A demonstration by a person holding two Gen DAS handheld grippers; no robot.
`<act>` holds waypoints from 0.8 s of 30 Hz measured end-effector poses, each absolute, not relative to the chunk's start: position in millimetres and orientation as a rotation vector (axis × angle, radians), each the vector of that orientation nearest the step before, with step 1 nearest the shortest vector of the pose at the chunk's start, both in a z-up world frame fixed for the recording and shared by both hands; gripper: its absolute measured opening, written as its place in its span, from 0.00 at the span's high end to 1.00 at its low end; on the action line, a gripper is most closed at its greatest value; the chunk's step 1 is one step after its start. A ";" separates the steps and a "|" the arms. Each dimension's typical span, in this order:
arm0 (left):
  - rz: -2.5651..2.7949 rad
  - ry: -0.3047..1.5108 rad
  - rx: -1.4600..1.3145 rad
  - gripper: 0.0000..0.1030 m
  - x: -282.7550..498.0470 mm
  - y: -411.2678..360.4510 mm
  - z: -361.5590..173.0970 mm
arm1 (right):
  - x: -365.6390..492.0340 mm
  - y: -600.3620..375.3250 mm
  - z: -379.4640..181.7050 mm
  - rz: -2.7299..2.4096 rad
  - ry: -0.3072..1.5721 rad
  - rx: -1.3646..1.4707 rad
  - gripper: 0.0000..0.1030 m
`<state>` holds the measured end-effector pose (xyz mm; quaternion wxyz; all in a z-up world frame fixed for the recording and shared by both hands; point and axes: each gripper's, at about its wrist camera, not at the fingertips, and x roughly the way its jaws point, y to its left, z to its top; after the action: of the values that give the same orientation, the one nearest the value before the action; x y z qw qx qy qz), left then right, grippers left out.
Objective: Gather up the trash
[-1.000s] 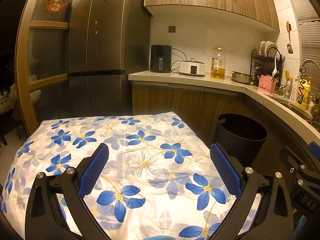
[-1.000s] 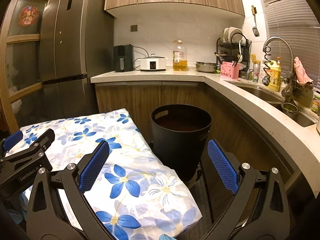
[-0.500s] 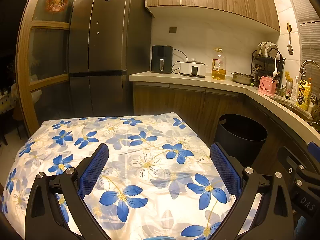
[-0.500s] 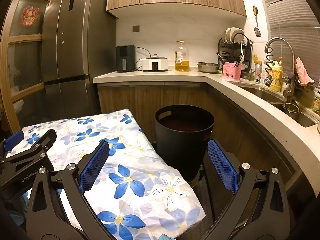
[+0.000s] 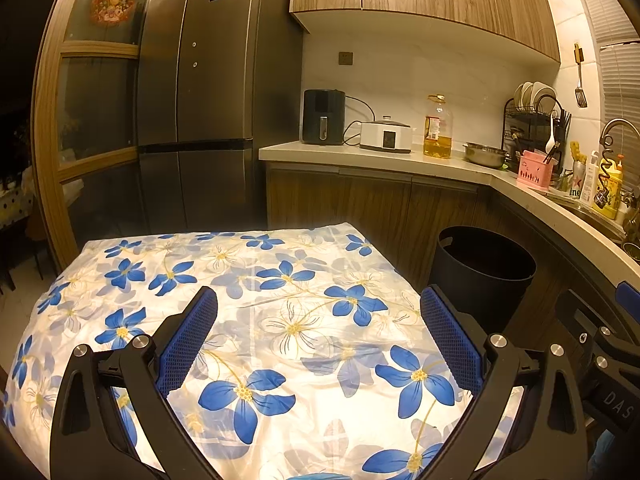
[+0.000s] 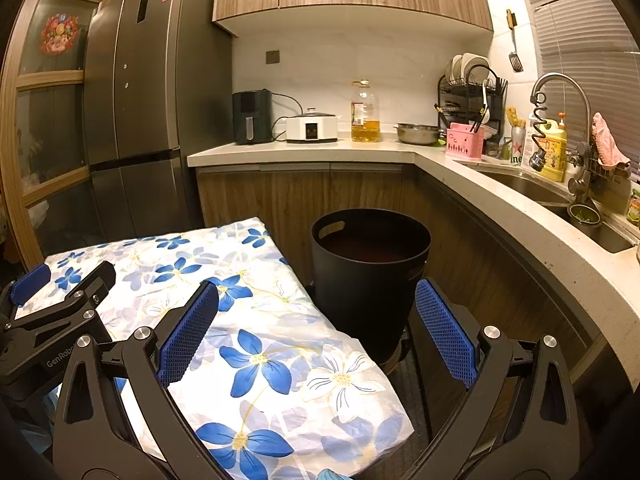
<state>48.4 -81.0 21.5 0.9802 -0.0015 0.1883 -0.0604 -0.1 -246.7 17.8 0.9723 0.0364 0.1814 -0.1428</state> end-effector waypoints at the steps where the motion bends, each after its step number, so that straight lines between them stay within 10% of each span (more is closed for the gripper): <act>1: -0.122 0.378 -0.004 0.06 48.3 -81.1 21.7 | -0.5 -247.1 17.8 -0.287 0.366 0.075 0.05; 24: -0.135 0.384 0.045 0.21 47.7 -85.2 16.7 | 2.8 -245.4 16.7 -0.292 0.366 0.081 0.05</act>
<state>47.7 -85.2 16.7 0.9791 0.0225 0.1908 -0.0669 2.8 -245.4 16.7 0.9719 0.0403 0.1812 -0.1445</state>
